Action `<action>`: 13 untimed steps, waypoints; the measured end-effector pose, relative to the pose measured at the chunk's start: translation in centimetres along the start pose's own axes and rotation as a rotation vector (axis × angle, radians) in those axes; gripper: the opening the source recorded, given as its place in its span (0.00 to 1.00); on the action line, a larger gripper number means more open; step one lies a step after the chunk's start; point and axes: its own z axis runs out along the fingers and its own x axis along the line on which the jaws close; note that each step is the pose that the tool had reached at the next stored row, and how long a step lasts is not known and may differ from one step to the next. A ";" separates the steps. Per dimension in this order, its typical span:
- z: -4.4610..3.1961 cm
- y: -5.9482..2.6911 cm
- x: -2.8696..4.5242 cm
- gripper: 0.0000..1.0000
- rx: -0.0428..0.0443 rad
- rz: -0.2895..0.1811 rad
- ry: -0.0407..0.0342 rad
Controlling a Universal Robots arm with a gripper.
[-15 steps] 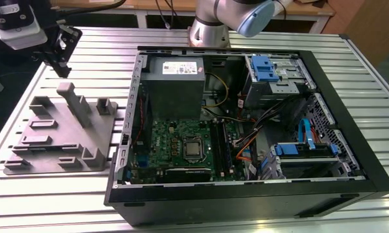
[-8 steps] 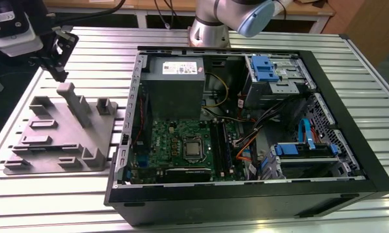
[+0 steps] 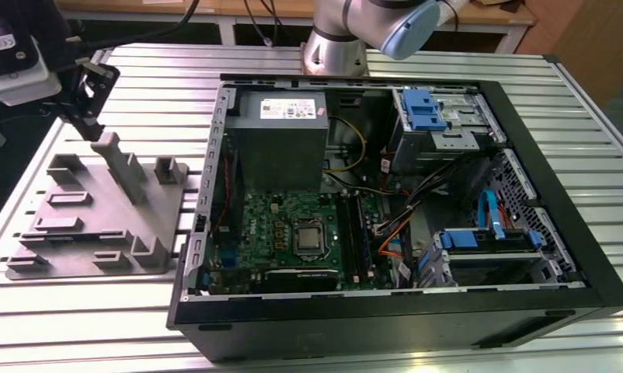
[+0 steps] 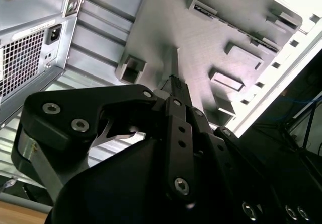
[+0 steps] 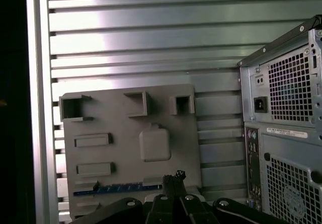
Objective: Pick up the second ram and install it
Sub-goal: 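Reach for the second ram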
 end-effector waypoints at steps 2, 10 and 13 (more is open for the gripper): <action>0.18 -0.20 0.16 0.07 0.0000 0.000 0.0000; 0.91 -0.92 0.84 0.07 -0.0001 0.000 -0.0001; 1.19 -1.19 1.12 0.07 0.0000 0.000 0.0001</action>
